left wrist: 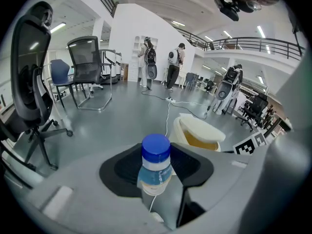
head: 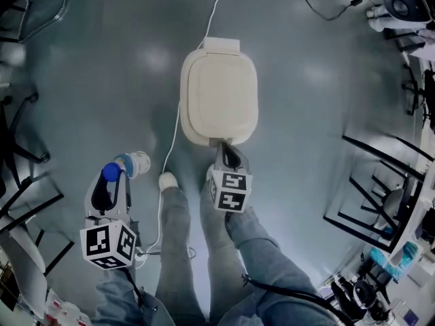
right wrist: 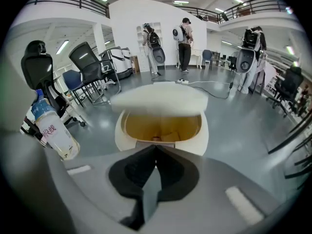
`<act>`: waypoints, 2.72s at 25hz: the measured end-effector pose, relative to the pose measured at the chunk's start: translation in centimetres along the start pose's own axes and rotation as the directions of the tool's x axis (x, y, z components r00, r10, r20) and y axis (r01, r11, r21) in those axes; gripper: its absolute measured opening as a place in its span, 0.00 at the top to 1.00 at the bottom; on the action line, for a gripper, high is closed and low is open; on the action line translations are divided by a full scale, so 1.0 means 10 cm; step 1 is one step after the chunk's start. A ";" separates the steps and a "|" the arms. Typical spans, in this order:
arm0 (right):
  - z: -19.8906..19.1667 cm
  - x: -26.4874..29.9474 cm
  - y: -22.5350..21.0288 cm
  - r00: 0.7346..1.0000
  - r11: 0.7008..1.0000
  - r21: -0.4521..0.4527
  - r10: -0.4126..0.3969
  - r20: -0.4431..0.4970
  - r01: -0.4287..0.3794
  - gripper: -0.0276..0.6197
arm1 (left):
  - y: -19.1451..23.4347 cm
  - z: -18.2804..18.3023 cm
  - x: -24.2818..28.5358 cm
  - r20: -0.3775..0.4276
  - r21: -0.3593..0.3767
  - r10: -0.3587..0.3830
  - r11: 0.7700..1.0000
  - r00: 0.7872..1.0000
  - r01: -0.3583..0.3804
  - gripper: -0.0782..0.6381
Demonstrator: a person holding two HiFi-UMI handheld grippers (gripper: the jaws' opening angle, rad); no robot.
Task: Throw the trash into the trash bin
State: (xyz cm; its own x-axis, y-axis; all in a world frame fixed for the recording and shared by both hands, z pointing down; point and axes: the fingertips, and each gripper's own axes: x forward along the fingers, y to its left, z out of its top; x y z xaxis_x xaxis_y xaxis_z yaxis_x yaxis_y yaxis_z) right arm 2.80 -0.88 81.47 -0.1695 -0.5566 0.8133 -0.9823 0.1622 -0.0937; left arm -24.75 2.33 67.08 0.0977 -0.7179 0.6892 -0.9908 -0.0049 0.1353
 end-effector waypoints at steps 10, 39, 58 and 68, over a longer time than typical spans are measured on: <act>0.02 0.00 -0.03 0.999 0.997 0.076 0.034 -0.035 -0.031 0.95 | -0.02 0.04 0.02 0.002 0.006 -0.002 1.000 1.000 0.002 0.63; 1.07 -1.06 -0.57 0.996 0.977 0.214 -0.033 0.082 0.015 0.95 | -0.83 0.86 -0.08 0.050 0.078 -0.142 0.987 0.989 0.138 0.63; 0.70 -1.52 -1.83 0.987 0.925 0.351 -0.158 0.004 0.146 0.95 | -2.03 1.04 0.81 0.019 0.192 -0.257 0.949 0.966 0.248 0.63; 0.46 -1.50 -2.22 0.986 0.907 0.388 -0.165 -0.037 0.166 0.95 | -2.54 0.77 1.48 -0.078 0.293 -0.289 0.908 0.954 0.299 0.63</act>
State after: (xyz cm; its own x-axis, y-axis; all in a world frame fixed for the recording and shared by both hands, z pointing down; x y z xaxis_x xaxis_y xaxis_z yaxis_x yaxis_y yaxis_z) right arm 26.75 0.18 68.69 -0.0019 -0.5455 0.8381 -0.9496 -0.2617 -0.1725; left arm 1.16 -13.49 68.33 0.3868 -0.6294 0.6740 -0.8982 -0.4227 0.1207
